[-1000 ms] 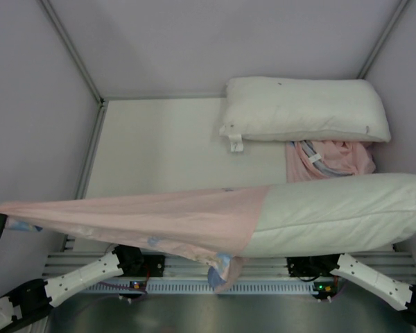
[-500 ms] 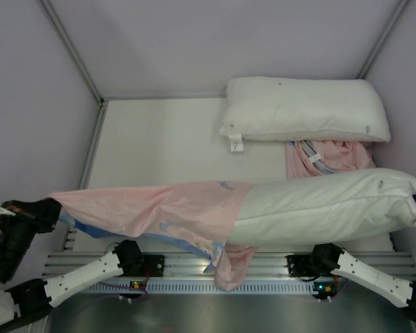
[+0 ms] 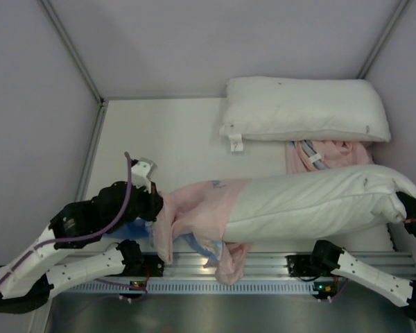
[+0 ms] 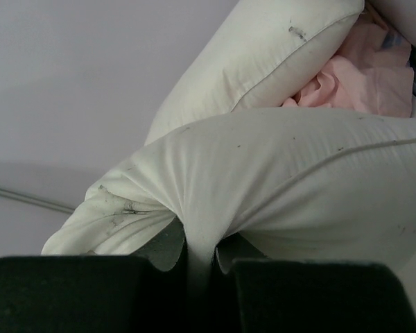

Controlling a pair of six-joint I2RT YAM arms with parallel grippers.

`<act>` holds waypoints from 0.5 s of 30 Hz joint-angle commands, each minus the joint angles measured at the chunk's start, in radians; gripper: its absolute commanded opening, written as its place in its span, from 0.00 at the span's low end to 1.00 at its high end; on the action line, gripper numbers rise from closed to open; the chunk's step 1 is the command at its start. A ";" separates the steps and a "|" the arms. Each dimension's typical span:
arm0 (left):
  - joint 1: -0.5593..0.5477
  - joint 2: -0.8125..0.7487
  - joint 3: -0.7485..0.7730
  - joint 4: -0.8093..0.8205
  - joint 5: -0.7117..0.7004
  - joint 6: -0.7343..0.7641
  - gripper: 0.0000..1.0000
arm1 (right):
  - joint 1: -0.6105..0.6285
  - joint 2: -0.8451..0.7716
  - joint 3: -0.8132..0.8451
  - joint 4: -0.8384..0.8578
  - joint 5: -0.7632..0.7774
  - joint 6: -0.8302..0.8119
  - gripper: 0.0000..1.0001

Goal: Remove the pillowcase from the pillow

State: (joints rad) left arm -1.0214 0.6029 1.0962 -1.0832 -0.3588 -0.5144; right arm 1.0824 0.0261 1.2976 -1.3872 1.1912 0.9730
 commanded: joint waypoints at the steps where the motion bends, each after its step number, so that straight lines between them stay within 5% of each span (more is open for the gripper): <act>1: 0.004 0.052 -0.067 0.228 0.148 0.027 0.00 | 0.014 -0.003 -0.038 0.002 0.019 0.044 0.00; 4: 0.004 0.069 -0.146 0.333 0.231 0.016 0.08 | 0.016 0.009 -0.073 0.002 0.008 0.067 0.00; 5: 0.004 0.072 -0.166 0.356 0.254 0.011 0.16 | 0.016 0.021 -0.081 0.002 0.007 0.073 0.00; 6: 0.004 0.074 -0.185 0.376 0.279 0.010 0.38 | 0.016 0.031 -0.090 0.002 0.007 0.076 0.00; 7: 0.004 0.075 -0.215 0.402 0.318 0.008 0.48 | 0.016 0.038 -0.093 0.002 0.007 0.078 0.00; 15: 0.003 -0.081 -0.257 0.405 0.336 0.008 0.93 | 0.022 0.031 -0.055 0.002 0.038 0.049 0.00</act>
State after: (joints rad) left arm -1.0195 0.6010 0.8253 -0.7929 -0.0608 -0.4973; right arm 1.0847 0.0399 1.2091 -1.3846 1.1767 1.0405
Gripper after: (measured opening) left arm 0.911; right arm 0.045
